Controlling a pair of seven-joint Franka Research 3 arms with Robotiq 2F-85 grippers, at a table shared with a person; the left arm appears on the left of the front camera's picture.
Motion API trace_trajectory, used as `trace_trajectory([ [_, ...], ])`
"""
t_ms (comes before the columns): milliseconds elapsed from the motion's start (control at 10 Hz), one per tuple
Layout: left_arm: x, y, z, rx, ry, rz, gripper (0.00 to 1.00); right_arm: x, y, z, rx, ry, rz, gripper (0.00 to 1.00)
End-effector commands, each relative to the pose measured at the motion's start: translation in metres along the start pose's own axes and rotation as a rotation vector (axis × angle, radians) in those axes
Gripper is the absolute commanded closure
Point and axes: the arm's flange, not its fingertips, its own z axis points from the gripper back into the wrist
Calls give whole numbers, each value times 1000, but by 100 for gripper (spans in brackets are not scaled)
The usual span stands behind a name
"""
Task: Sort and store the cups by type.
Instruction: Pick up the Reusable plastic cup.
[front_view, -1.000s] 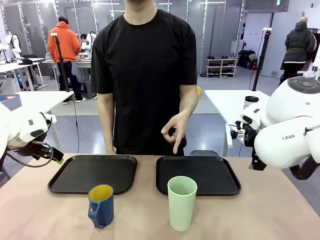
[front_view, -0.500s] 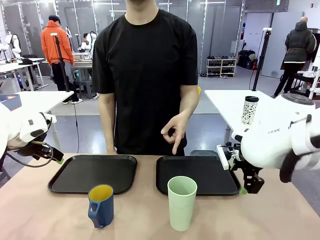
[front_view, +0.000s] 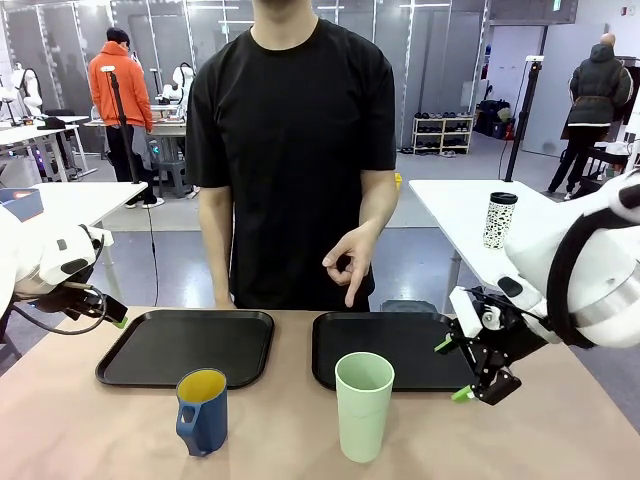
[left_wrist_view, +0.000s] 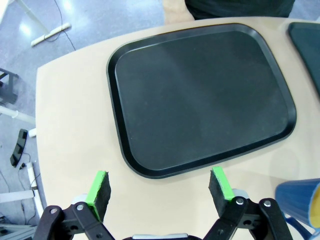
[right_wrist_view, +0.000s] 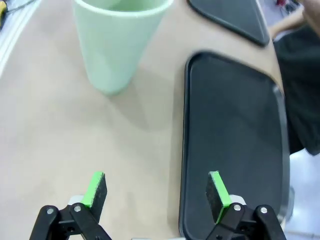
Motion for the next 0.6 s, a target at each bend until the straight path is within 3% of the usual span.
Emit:
trace_trajectory([
  [0,0,1,0,0,0,1,0,-40,-14,-26,36,-174,-1,0],
  [500,0,1,0,0,0,1,0,-59,-15,-60,83,-501,-5,0],
])
